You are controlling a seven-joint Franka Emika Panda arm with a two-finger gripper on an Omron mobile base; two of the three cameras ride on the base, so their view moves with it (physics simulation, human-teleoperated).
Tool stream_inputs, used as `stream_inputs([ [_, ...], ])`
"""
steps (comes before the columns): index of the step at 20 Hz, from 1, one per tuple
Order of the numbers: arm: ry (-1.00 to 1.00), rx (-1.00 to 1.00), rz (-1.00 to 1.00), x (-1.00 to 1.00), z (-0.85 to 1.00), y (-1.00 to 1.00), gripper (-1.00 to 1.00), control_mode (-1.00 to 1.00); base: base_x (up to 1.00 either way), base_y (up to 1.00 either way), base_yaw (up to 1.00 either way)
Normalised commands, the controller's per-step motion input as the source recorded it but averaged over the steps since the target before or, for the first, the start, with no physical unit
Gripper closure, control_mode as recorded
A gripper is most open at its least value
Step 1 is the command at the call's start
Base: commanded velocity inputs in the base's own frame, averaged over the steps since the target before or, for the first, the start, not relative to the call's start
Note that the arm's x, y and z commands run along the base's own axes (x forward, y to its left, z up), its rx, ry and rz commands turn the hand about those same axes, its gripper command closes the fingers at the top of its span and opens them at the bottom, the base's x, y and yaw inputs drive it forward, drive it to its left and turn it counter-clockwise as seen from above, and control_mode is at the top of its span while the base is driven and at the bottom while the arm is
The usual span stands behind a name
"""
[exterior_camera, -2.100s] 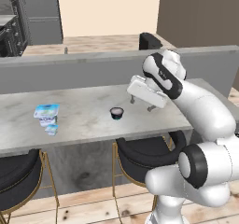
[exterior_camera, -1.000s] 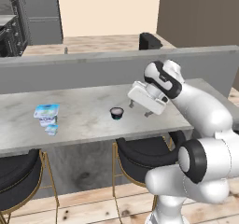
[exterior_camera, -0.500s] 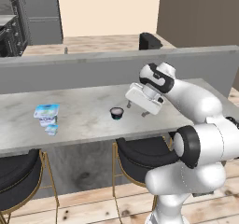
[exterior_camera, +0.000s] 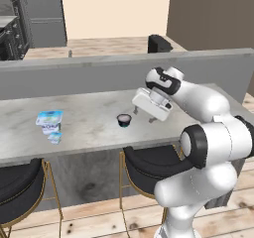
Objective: Stack the yogurt containers by placing the smaller containers on top of the larger containers.
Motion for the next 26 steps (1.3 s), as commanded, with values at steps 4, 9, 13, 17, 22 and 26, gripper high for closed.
stream_inputs([
  [4,-0.02,0.00,0.00,0.25,0.00,0.00,-1.00,-1.00,0.00,0.00,0.00],
  [9,-0.01,0.00,0.01,0.28,-0.19,0.00,-1.00,-1.00,0.00,0.00,0.00],
  [13,0.00,0.00,0.02,0.27,-0.31,0.00,-1.00,-1.00,0.00,0.00,0.00],
  [17,0.00,0.00,0.02,0.22,-0.33,0.00,-1.00,-1.00,0.00,0.00,0.00],
  [22,0.00,0.00,0.01,0.21,-0.17,0.00,-1.00,-1.00,0.00,0.00,0.00],
  [26,-0.01,0.00,0.00,0.15,-0.08,0.00,-1.00,-1.00,0.00,0.00,0.00],
])
